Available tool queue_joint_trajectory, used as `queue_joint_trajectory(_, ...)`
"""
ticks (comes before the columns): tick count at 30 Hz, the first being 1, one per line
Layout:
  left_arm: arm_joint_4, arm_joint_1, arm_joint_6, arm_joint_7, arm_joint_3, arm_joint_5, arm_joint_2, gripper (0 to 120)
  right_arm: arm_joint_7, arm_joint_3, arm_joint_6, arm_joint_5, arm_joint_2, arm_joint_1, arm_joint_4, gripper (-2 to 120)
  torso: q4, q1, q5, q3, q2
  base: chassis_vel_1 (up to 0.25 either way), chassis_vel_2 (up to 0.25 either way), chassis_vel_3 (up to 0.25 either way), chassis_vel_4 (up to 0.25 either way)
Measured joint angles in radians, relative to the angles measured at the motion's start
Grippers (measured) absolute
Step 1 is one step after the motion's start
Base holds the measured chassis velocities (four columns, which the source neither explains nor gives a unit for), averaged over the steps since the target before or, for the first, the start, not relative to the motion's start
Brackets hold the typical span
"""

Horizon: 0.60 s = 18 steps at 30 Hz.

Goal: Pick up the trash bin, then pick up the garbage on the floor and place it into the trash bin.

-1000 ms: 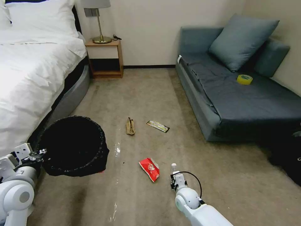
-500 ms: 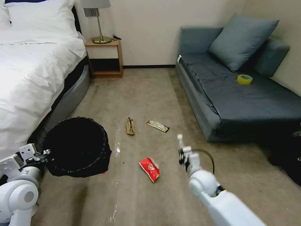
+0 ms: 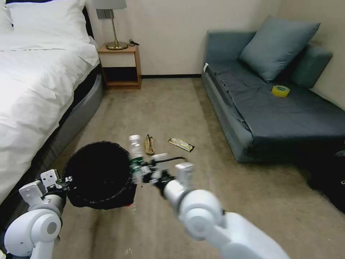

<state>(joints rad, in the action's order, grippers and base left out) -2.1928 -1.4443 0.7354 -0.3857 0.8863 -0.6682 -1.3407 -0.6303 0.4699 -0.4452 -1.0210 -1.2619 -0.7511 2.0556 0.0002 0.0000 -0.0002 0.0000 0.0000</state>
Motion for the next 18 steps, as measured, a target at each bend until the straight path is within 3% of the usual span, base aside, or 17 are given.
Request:
queue_joint_trajectory(6,-0.006,-0.004,0.000,-0.001,-0.008,0.007,-0.022,3,-0.019,0.119,0.018,0.017,-0.079,0.071,-0.140,10,-0.0001,0.000,-0.0001,0.000,0.000,0.000,0.000,0.000,0.000)
queue_joint_trajectory(13,-0.012,-0.009,0.000,-0.001,-0.010,0.010,-0.029,3,-0.036,0.156,0.024,0.048,-0.121,0.081,-0.213,10,-0.0001,0.000,0.0000,0.000,0.000,0.000,0.000,0.000,0.000)
queue_joint_trajectory(18,-0.012,-0.011,0.000,-0.002,-0.010,0.013,-0.031,3,-0.037,0.158,0.023,0.057,-0.123,0.080,-0.211,30,-0.0001,0.000,0.0001,0.000,0.000,0.000,0.000,0.000,0.000)
